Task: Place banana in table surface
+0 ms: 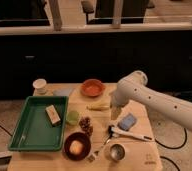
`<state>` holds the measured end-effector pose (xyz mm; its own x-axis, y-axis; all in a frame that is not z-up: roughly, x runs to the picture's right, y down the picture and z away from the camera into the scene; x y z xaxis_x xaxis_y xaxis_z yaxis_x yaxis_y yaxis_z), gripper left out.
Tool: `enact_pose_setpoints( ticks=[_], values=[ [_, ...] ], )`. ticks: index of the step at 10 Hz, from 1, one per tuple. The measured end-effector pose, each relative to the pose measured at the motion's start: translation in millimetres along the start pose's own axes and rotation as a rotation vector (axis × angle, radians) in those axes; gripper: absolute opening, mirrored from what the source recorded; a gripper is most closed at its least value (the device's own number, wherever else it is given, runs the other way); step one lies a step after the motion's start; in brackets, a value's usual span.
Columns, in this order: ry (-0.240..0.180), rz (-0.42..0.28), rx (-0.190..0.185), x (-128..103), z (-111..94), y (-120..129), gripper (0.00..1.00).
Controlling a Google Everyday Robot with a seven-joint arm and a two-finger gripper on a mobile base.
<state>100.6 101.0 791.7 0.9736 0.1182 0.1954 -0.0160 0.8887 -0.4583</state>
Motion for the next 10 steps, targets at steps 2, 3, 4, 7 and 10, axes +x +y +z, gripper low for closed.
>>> enact_pose_setpoints(
  ticks=[2,3,4,7,10],
  values=[
    [-0.007,0.004,0.000,-2,8,-7,0.80],
    [-0.010,0.005,0.000,-2,10,-10,0.80],
    [-0.013,0.007,-0.005,-2,15,-12,0.80],
    [-0.020,0.011,-0.019,-5,30,-16,0.80],
    [-0.026,0.025,-0.029,-3,42,-19,0.80]
  ],
)
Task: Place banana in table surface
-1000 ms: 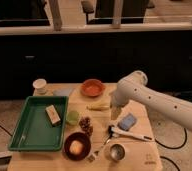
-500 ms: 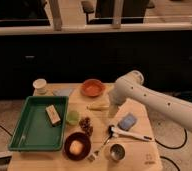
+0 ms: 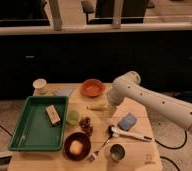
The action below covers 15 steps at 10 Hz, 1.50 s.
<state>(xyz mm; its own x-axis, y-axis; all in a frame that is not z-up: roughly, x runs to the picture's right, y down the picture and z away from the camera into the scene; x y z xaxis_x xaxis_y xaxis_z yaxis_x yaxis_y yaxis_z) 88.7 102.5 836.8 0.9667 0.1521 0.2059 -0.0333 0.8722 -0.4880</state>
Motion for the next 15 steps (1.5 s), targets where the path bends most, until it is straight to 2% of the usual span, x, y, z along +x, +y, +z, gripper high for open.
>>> enact_pose_setpoints(
  ticks=[15],
  values=[
    [-0.033,0.063,-0.018,9,22,-5,0.80]
  ],
)
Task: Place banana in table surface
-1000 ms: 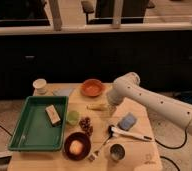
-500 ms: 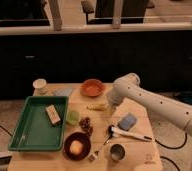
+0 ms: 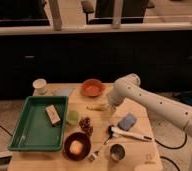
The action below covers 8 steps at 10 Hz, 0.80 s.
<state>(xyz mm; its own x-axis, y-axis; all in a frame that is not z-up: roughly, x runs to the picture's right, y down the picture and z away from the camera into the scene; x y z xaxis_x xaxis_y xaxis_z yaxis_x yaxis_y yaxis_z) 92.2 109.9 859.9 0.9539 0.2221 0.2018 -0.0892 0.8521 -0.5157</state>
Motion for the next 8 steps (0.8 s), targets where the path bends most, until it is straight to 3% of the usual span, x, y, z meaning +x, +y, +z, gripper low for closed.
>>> enact_pose_setpoints(
  ticks=[8],
  values=[
    [-0.012,0.032,-0.012,7.4,6.5,-3.5,0.80]
  ],
)
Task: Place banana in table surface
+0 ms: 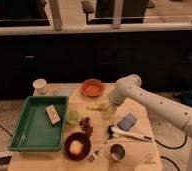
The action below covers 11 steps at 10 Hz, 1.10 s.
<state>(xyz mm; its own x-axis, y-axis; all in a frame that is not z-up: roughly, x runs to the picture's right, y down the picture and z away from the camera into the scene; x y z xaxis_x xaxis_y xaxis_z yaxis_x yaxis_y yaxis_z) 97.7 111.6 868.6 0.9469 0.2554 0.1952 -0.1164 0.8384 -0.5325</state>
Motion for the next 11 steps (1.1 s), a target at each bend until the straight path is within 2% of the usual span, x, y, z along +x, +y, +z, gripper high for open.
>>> enact_pose_setpoints(
  ticks=[11],
  values=[
    [-0.010,0.037,-0.030,10.1,6.9,-3.7,0.80]
  ],
)
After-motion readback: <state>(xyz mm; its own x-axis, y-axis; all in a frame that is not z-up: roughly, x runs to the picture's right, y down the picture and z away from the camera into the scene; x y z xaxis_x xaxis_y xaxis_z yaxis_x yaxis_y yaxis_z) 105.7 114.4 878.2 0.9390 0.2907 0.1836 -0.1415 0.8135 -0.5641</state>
